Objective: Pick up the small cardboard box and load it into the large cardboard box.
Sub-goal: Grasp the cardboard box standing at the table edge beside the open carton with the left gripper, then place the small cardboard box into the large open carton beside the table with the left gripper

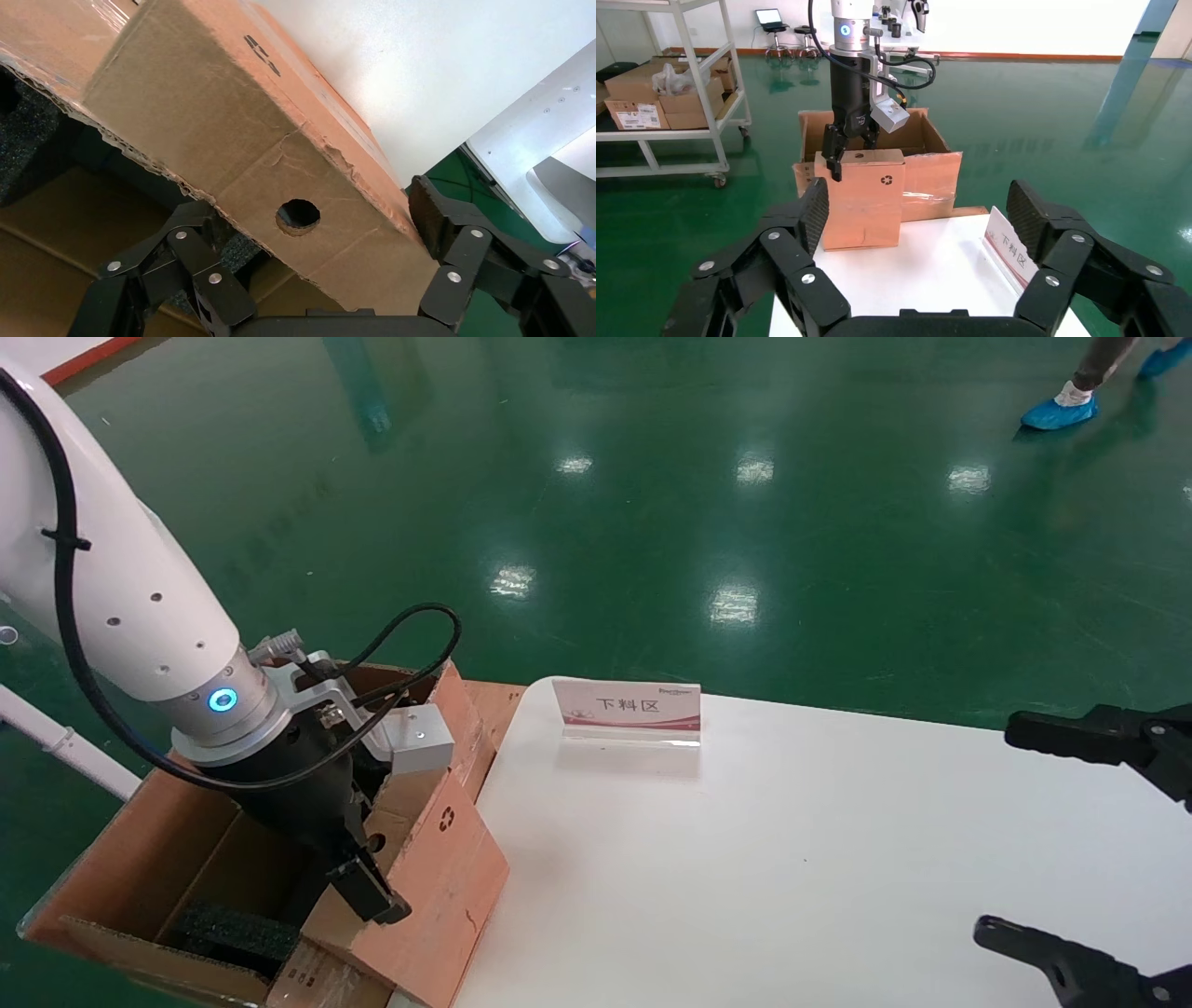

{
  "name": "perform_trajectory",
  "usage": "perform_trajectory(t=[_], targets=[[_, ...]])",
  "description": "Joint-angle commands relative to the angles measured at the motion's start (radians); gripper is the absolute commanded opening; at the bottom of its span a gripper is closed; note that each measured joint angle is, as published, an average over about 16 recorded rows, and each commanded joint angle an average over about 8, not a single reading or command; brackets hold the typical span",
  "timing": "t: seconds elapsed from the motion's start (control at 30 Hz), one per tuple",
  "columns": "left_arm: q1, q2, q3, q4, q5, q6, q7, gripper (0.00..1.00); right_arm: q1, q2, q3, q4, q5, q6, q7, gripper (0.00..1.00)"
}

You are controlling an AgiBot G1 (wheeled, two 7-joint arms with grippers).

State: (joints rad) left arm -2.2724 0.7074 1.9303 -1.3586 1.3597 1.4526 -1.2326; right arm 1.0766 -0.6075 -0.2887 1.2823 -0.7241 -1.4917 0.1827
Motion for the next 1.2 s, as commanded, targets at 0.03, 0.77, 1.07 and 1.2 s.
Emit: perform_trajectory(t=[0.03, 0.77, 1.07, 1.2], targets=[[0.0, 0.0, 0.0, 0.0, 0.0, 0.0, 0.0, 0.0, 0.0, 0.0, 0.0, 0.0, 0.0, 0.0, 0.0, 0.0], [-0.001, 0.001, -0.002, 0.008, -0.005, 0.002, 0.002, 0.0, 0.0, 0.0, 0.0, 0.0, 0.0, 0.0, 0.0, 0.0], [-0.066, -0.017, -0.059, 0.049, -0.086, 0.017, 0.045, 0.0, 0.0, 0.0, -0.001, -0.001, 0.0, 0.0, 0.0, 0.0], [-0.126, -0.026, -0.093, 0.094, -0.116, 0.037, 0.071, 0.0, 0.001, 0.0, -0.001, -0.001, 0.0, 0.0, -0.001, 0.0]])
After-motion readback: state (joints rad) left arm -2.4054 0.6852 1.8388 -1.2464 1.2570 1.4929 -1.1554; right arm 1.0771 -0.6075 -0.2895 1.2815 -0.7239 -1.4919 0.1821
